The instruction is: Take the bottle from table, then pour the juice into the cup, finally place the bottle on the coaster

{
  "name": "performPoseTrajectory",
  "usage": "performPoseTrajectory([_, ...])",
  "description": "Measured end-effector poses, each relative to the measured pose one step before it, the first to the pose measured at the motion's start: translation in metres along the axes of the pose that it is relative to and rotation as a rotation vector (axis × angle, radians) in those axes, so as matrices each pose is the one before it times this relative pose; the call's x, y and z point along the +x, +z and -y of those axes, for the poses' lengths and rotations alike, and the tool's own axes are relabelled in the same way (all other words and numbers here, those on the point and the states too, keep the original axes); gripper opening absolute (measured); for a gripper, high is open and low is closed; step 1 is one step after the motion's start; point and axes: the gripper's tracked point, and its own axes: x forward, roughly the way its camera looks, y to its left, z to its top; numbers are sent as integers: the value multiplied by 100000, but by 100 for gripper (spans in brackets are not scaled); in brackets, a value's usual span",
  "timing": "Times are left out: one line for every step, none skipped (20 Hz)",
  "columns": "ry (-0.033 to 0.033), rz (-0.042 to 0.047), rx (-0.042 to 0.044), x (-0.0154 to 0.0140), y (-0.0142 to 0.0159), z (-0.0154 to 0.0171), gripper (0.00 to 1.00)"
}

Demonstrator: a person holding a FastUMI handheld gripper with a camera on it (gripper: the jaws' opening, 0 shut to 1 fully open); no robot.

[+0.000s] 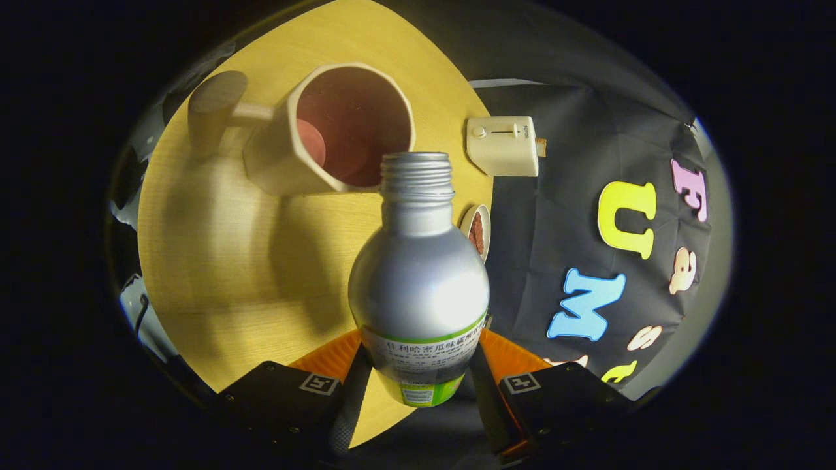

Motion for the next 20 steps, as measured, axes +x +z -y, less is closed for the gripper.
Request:
performPoseTrajectory([-152,-771,-1788,-28,-11,188,76])
performPoseTrajectory([-43,-712,-1722,-186,-101,50,76])
performPoseTrajectory([-77,-960,-1556,-195,-83,123,76])
performPoseTrajectory([-139,-737,-1126,-98,-39,23,76])
performPoseTrajectory([-2,-942,-1188,-169,-52,106,76])
performPoseTrajectory([174,-897,-1135,-2,-103,13,76])
performPoseTrajectory([113,-668,-1122,-49,49,91,76])
performPoseTrajectory([-156,-478,-1208,-3,97,173,76])
performPoseTrajectory([27,-650,-949,-32,64,124,76])
performPoseTrajectory([482,-491,-912,7,115,-114,76])
performPoseTrajectory([562,-270,-1116,-47,150,6,76])
performPoseTrajectory([-220,-582,-1420,63,158,124,76])
performPoseTrajectory([-39,-112,-1238,106,208,201,76])
performPoseTrajectory([108,-159,-858,20,111,-51,76])
performPoseTrajectory([67,-33,-768,-49,97,147,76])
performPoseTrajectory([68,-395,-715,46,21,179,76])
performPoseTrajectory([137,-553,-620,-26,-52,210,76])
performPoseTrajectory([82,-464,-565,171,53,99,76])
performPoseTrajectory([-47,-560,-657,-33,-44,153,76])
performPoseTrajectory([-5,-534,-863,45,-43,47,76])
